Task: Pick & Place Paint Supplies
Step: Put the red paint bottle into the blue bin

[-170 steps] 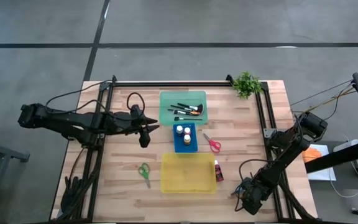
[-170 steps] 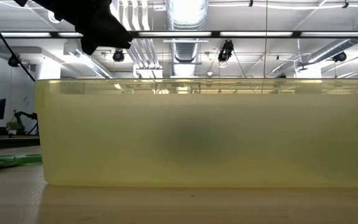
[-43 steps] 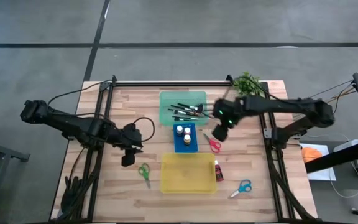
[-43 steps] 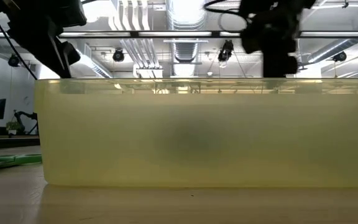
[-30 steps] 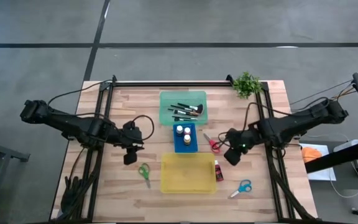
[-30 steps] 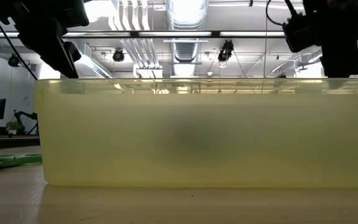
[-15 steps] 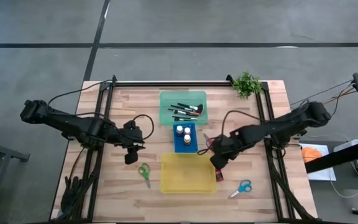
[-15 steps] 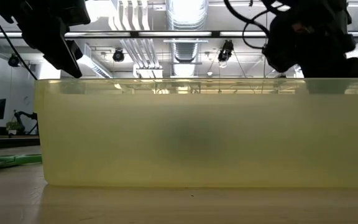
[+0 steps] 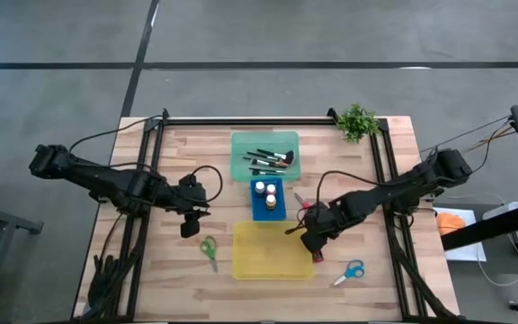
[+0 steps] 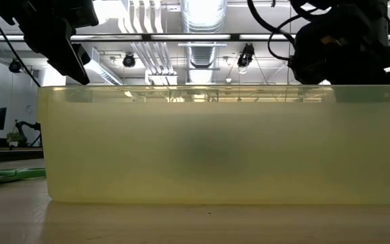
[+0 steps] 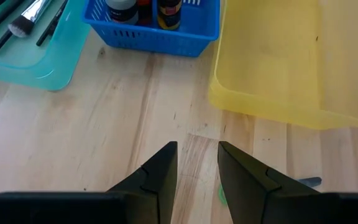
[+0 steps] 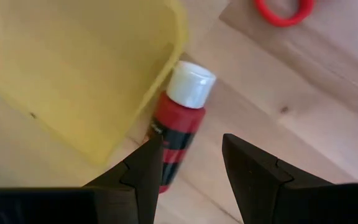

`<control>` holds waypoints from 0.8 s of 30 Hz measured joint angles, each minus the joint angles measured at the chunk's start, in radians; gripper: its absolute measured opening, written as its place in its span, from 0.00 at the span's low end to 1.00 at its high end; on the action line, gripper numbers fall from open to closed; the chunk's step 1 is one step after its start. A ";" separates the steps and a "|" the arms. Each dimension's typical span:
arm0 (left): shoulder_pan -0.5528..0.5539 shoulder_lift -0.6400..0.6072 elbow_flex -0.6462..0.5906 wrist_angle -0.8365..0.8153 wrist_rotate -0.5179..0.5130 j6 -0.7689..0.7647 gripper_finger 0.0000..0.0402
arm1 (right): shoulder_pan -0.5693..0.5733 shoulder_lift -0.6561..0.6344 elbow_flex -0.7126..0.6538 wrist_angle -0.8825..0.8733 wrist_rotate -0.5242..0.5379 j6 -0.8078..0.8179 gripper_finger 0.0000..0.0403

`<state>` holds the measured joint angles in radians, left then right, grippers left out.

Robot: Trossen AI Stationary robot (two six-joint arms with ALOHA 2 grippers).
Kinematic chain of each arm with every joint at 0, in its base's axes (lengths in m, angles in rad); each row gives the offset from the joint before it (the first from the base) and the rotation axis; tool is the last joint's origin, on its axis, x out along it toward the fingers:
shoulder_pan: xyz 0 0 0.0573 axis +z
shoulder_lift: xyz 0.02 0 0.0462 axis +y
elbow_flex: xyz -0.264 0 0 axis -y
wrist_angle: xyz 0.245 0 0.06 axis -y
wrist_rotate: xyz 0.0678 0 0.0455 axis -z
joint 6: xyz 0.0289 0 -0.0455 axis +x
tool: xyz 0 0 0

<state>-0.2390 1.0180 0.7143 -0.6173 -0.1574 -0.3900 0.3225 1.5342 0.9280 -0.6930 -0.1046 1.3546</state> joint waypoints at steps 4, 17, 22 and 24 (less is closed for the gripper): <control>0.000 0.000 0.000 0.000 0.000 0.000 0.31 | 0.011 0.021 -0.001 0.036 -0.002 0.009 0.41; 0.000 0.000 0.007 0.019 0.012 -0.003 0.31 | 0.054 0.096 -0.001 -0.055 -0.008 0.006 0.41; 0.000 0.000 0.007 0.025 0.019 -0.003 0.31 | 0.071 0.009 -0.003 -0.091 0.063 0.050 0.41; 0.000 0.000 0.006 0.027 0.019 -0.003 0.31 | 0.070 -0.022 -0.012 -0.093 0.082 0.063 0.41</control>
<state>-0.2390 1.0180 0.7208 -0.5908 -0.1383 -0.3931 0.3929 1.5119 0.9165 -0.7860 -0.0231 1.4180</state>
